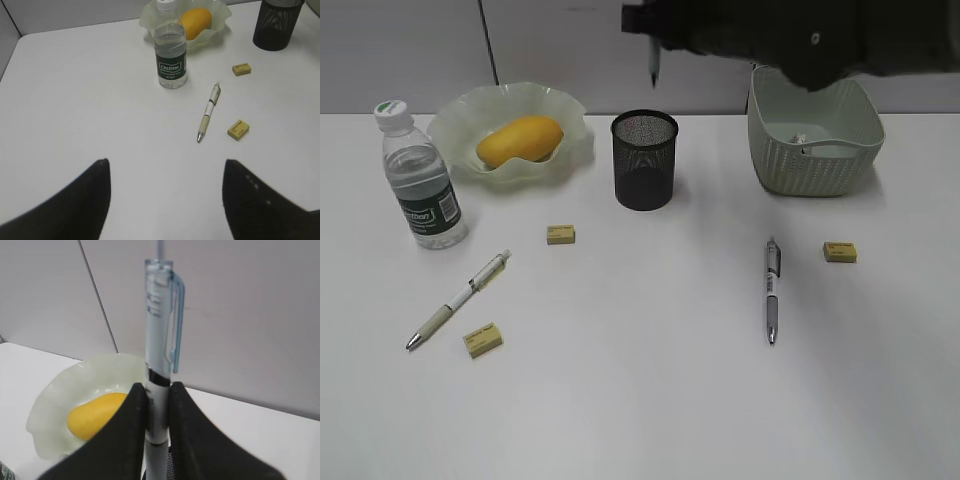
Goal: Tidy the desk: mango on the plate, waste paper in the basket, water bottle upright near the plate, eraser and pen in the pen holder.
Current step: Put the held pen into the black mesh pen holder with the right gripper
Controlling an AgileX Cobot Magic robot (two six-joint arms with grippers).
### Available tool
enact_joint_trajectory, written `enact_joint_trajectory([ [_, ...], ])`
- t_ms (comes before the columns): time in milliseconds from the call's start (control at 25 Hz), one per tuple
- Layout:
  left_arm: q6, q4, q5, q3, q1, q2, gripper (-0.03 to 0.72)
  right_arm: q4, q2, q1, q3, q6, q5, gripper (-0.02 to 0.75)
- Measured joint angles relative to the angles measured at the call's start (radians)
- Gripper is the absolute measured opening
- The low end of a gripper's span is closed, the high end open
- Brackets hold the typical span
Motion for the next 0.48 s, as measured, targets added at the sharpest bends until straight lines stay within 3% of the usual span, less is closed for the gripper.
enact_joint_trajectory([
  [480,0.0,0.0,0.0,0.0,0.0,0.0,0.531,0.001,0.211,0.003,0.0,-0.043,-0.217,0.121],
])
